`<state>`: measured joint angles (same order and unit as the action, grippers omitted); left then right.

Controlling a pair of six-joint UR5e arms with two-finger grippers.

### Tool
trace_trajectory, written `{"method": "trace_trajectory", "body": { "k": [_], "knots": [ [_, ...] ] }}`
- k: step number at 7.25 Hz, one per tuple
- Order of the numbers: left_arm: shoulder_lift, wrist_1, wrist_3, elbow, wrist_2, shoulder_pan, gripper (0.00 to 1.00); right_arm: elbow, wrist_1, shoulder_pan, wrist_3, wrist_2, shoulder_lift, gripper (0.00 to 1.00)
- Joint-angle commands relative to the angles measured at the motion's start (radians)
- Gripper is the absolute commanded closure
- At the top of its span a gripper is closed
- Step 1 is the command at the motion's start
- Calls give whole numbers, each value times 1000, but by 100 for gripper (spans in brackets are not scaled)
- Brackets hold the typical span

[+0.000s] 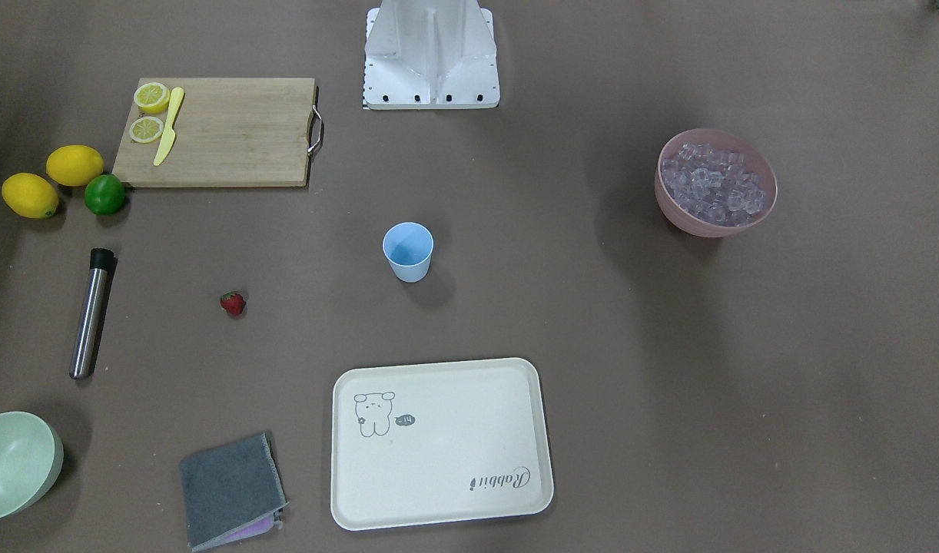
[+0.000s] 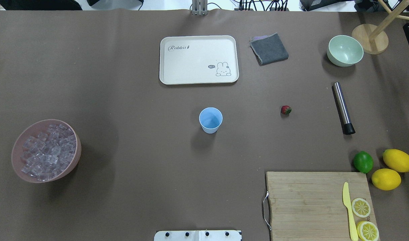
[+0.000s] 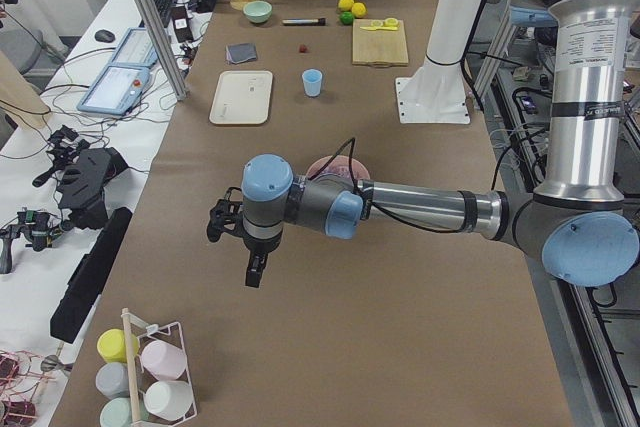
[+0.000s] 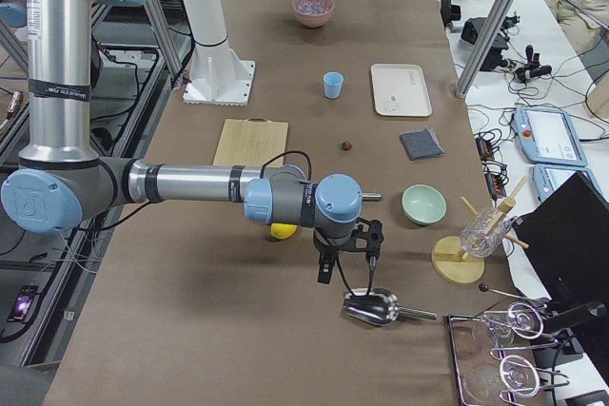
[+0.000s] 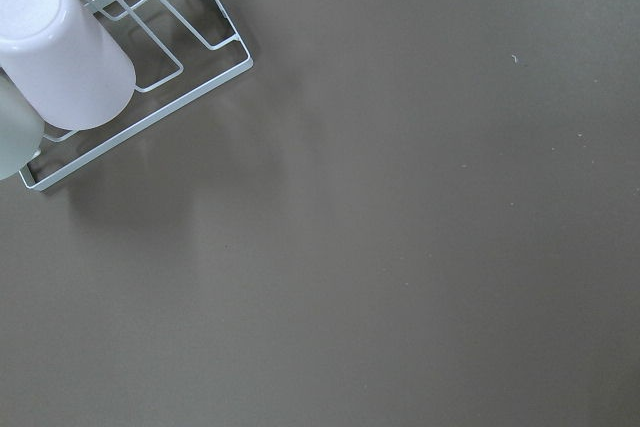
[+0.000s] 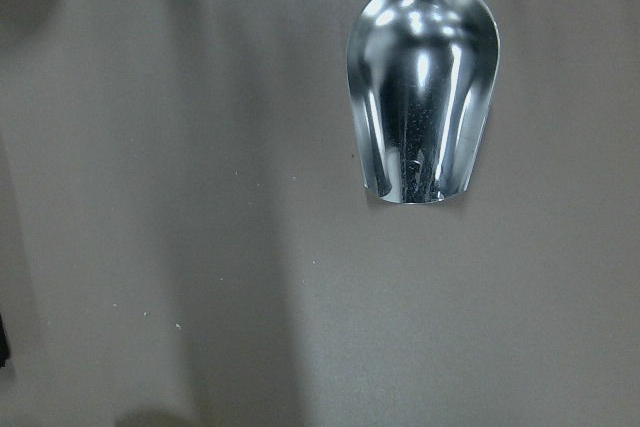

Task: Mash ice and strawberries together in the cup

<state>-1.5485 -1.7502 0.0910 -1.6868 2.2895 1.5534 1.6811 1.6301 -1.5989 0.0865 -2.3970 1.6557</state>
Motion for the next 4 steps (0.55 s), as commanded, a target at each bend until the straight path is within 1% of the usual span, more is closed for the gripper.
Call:
{"method": "trace_trajectory", "body": {
  "k": [1, 4],
  "knots": [
    [2, -6, 1, -1, -1, -4, 2, 0, 1, -1, 1, -2, 0, 0],
    [4, -8, 1, 2, -2, -4, 2, 0, -9, -1, 1, -4, -2, 0]
  ]
}}
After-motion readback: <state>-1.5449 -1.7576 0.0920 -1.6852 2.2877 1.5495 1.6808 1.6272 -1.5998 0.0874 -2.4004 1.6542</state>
